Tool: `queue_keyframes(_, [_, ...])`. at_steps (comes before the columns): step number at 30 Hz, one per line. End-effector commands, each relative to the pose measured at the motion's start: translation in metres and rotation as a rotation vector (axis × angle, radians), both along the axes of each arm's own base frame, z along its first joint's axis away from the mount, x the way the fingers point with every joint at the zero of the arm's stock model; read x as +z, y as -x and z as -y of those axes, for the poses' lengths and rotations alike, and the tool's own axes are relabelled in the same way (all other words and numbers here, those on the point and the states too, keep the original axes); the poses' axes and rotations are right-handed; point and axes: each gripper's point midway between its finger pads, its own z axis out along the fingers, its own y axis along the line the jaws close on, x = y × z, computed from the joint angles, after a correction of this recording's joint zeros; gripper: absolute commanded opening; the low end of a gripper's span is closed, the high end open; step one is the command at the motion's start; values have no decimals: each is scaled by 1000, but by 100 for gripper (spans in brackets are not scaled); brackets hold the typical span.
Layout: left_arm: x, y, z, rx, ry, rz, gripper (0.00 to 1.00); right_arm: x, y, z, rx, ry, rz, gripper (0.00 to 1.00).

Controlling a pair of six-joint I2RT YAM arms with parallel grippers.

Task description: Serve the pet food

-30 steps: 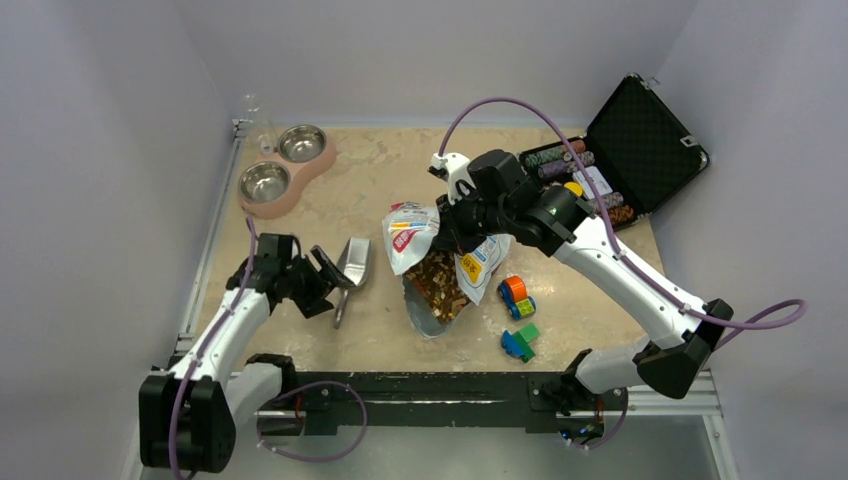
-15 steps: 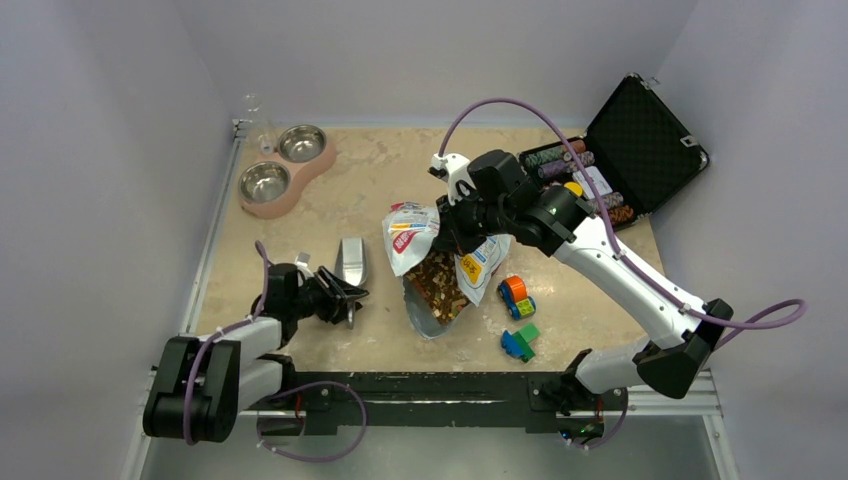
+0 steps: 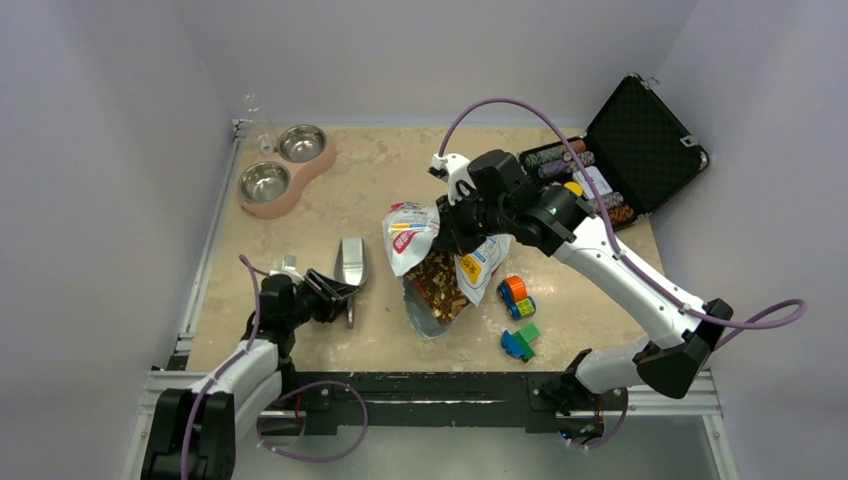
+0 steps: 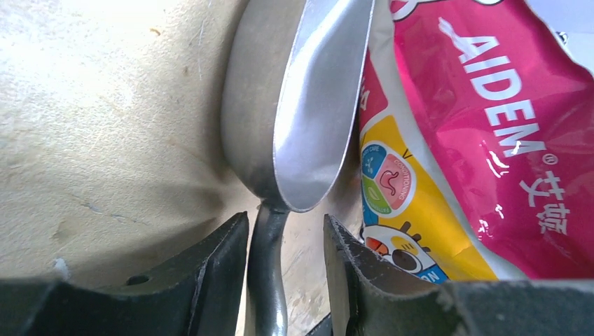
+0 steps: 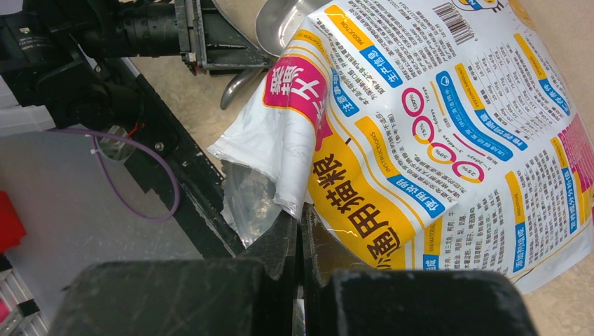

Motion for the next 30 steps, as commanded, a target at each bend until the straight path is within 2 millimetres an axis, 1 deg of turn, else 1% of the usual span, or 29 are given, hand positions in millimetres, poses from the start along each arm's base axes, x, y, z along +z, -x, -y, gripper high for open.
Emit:
queue_keyframes(1, [-36, 26, -11, 56, -42, -105, 48, 57, 1, -23, 45, -195, 90, 0])
queue_keyframes(3, [-35, 27, -8, 36, -34, -100, 50, 57, 1, -24, 50, -199, 85, 0])
queue_keyframes(7, [-41, 33, -3, -10, -31, -130, 54, 57, 0, -26, 51, -200, 86, 0])
queue_keyframes(9, [-39, 33, 0, -30, -20, -129, 55, 56, 0, -25, 52, -199, 87, 0])
queue_keyframes(12, [-35, 30, 4, -59, -5, -124, 52, 57, 1, -24, 52, -202, 88, 0])
queue_keyframes(15, [-37, 34, 7, -95, -1, -143, 49, 55, 3, -25, 56, -205, 82, 0])
queue_keyframes(17, [-41, 39, 10, -124, 5, -167, 45, 56, 3, -26, 58, -207, 83, 0])
queue_keyframes(20, [-43, 44, 13, -157, 15, -181, 27, 56, 1, -26, 52, -204, 87, 0])
queue_keyframes(23, [-40, 46, 17, -193, 29, -184, 13, 57, -2, -24, 33, -194, 100, 0])
queue_keyframes(26, [-32, 45, 21, -236, 36, -206, 1, 57, -12, -22, -12, -181, 123, 0])
queue_keyframes(30, [-12, 39, 21, -271, 12, -211, 0, 54, -17, -13, -71, -156, 140, 0])
